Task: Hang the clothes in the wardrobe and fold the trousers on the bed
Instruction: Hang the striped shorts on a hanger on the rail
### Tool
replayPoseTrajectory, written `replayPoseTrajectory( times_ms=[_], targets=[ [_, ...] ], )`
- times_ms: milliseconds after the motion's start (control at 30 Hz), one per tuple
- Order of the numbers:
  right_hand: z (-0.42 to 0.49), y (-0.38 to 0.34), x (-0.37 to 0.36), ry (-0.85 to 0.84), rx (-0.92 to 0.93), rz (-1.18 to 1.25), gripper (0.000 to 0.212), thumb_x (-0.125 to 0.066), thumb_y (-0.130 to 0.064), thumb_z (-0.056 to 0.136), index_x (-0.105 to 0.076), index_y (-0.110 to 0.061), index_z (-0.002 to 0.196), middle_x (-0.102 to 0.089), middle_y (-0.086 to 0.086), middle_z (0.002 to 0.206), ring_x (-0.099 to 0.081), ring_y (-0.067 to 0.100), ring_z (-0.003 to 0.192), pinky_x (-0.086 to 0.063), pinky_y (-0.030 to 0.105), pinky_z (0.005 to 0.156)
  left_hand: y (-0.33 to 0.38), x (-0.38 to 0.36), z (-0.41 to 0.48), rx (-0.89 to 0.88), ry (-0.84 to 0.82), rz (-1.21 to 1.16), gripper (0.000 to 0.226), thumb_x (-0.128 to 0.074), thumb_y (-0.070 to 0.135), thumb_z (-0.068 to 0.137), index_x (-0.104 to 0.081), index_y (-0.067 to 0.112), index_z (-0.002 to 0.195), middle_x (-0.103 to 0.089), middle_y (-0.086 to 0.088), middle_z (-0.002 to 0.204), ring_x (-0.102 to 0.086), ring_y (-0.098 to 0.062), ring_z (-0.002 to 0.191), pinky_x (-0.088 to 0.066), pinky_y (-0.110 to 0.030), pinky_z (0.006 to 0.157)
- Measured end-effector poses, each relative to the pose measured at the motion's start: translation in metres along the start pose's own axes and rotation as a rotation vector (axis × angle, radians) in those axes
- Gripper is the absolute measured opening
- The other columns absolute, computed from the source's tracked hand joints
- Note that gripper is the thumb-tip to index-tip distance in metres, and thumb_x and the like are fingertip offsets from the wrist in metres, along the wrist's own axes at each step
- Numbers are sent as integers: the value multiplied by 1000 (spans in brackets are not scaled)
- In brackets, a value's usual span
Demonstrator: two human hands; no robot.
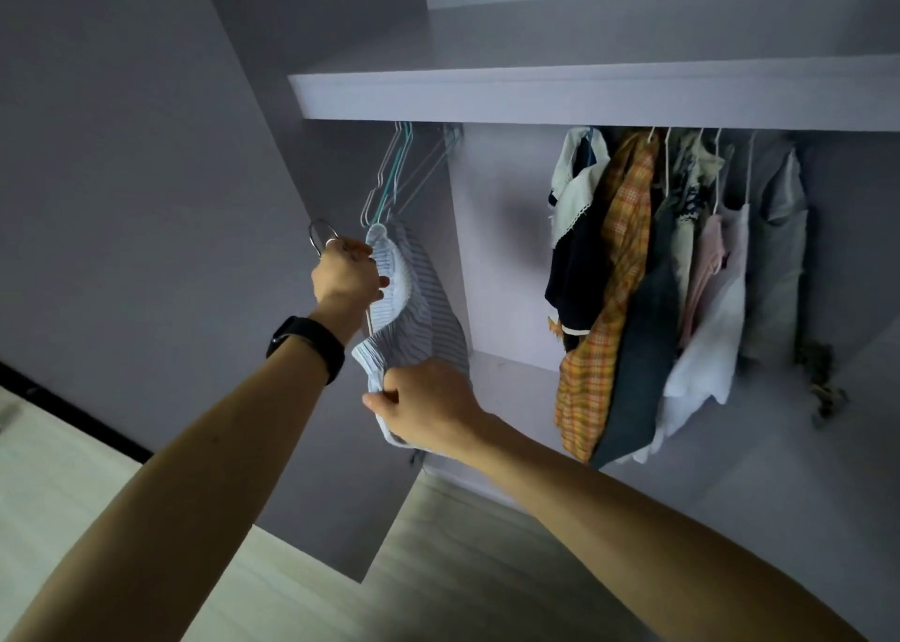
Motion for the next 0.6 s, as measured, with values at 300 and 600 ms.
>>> replayPoseTrajectory(
  times_ms=[300, 600],
  targets=[
    [-54, 34, -16, -97, 56, -125, 46, -44, -58, 97, -54, -21, 72, -62, -6, 67, -59, 15, 56, -31, 24, 51, -19, 1, 8, 35, -99, 97, 20, -46, 5, 99, -65, 9, 105, -69, -11, 100, -72, -17, 60, -58, -29, 53],
    [-16, 110, 87, 291, -146, -17, 39, -66, -36, 92, -57, -24, 128, -57, -3, 128, -67, 28, 97, -55, 43, 78, 1, -7, -18, -270, -539, 290, 30, -64, -6, 90, -70, 21, 81, -74, 5, 71, -69, -21, 73, -55, -26, 73]
  ],
)
Point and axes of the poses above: each hand's wrist, its own z-axis towards the middle knuckle, its own x-axis out of the back of the hand, y = z × x, the point moved 6 cm from there along z, towards the middle knuckle
